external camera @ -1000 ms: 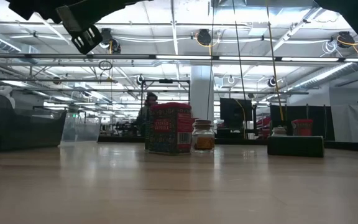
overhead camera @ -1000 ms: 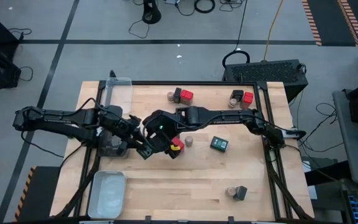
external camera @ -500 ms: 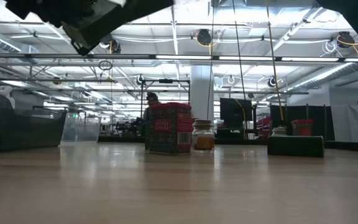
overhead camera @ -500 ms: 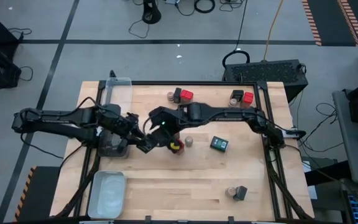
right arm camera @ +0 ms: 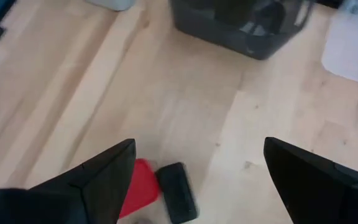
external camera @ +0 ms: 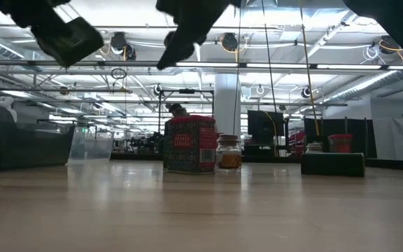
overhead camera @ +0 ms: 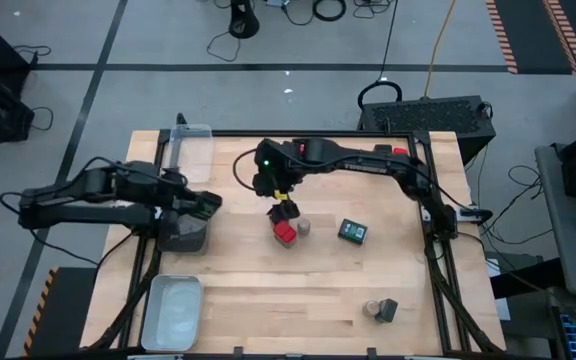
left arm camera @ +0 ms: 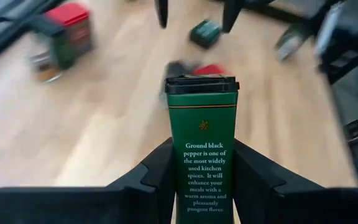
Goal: Sort spices by type
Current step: Put the black seasoning can into the black bin
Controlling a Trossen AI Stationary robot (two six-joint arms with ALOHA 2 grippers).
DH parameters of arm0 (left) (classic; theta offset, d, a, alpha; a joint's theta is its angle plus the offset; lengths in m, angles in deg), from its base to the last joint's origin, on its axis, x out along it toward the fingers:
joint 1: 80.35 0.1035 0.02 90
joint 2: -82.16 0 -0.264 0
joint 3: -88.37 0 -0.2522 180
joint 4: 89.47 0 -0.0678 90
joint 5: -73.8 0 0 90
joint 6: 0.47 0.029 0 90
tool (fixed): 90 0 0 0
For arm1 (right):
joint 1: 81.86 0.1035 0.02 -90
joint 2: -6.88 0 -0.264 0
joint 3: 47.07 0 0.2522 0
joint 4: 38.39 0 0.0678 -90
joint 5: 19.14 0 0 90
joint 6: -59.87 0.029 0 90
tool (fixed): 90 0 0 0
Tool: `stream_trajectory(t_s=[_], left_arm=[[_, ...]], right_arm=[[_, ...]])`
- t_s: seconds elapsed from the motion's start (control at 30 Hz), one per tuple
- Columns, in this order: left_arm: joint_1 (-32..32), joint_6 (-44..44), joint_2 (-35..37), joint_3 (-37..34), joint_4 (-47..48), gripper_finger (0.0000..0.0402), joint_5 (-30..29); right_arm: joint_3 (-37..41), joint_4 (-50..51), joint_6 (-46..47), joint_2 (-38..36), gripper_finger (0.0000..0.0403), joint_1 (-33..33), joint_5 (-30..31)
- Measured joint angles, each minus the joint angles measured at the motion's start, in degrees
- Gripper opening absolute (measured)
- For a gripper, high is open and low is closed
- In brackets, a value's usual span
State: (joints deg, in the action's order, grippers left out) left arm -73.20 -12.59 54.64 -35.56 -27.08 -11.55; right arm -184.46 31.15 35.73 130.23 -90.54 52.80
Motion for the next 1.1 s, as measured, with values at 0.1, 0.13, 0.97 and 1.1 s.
stream_trajectory(t_s=[0.1,0.13,0.97,1.1], left_arm=[[0.00,3.77,-0.53,3.51,9.47,0.0124,-6.00],[0.00,4.95,-0.80,4.01,11.50,0.0124,-8.19],[-0.01,19.28,1.24,1.72,13.77,0.0124,-19.59],[0.00,21.50,1.52,1.72,15.93,0.0124,-22.35]], right_arm=[[2.09,-2.04,0.96,0.01,0.0338,-0.29,-0.11],[2.51,-2.28,1.11,0.04,0.0338,-0.27,-0.11],[3.45,-4.11,0.40,0.00,0.0338,2.72,-0.09],[3.45,-4.03,1.17,0.00,0.0338,3.09,-0.11]])
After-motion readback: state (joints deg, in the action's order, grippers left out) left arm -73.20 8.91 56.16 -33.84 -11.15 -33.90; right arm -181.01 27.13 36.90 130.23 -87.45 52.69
